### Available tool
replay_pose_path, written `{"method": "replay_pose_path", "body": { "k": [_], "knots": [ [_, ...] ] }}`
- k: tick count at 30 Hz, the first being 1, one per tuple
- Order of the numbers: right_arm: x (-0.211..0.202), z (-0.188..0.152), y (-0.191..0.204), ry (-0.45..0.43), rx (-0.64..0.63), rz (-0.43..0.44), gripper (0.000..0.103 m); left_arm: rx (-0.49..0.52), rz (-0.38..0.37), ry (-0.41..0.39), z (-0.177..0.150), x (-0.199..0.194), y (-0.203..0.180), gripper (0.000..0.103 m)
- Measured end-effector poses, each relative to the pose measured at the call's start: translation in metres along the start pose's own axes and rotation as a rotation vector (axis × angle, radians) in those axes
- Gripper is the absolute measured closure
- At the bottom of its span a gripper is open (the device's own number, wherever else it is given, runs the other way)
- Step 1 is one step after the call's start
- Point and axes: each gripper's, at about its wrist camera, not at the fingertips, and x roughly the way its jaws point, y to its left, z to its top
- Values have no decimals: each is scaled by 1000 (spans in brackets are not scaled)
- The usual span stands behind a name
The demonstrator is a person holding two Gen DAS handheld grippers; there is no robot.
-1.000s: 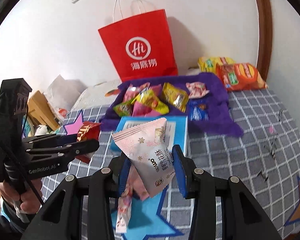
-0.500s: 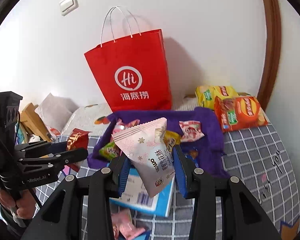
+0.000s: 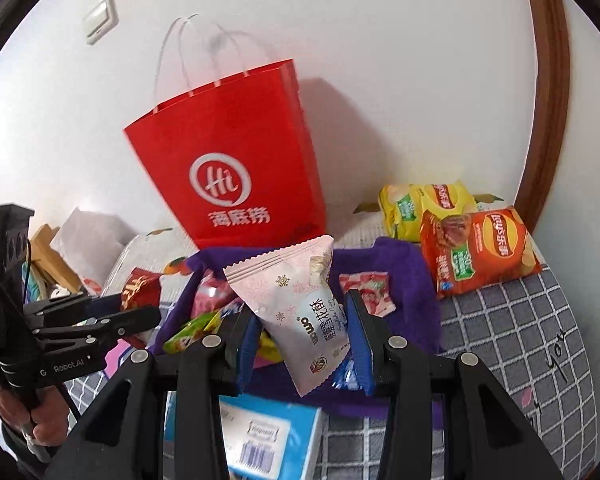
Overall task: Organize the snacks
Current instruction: 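Carry the pink candy and red packet with both grippers over the towel, then open both grippers to drop the candies onto the purple towel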
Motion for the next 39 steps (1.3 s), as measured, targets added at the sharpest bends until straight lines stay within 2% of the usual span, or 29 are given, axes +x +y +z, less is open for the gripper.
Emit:
{"method": "replay_pose_path", "body": {
  "k": [6, 13, 21, 23, 33, 35, 37, 39],
  "knots": [
    [26, 7, -20, 18, 38, 1, 63, -39, 7, 8, 14, 22, 17, 66],
    [67, -6, -33, 78, 37, 6, 63, -76, 4, 29, 23, 46, 32, 66],
    [107, -24, -46, 146, 67, 26, 62, -116, -42, 56, 15, 77, 48, 66],
    [115, -28, -47, 168, 60, 26, 62, -122, -51, 90, 14, 86, 50, 66],
    [136, -39, -45, 211, 44, 1, 60, -121, -50, 133, 12, 96, 52, 66],
    [136, -40, -43, 211, 21, -2, 58, -115, -53, 140, 12, 98, 50, 65],
    [135, -40, -41, 211, 8, -3, 47, -110, -54, 151, 12, 101, 47, 65],
    [132, -39, -39, 202, 1, -6, 40, -108, -55, 155, 11, 103, 45, 65]
  ]
}}
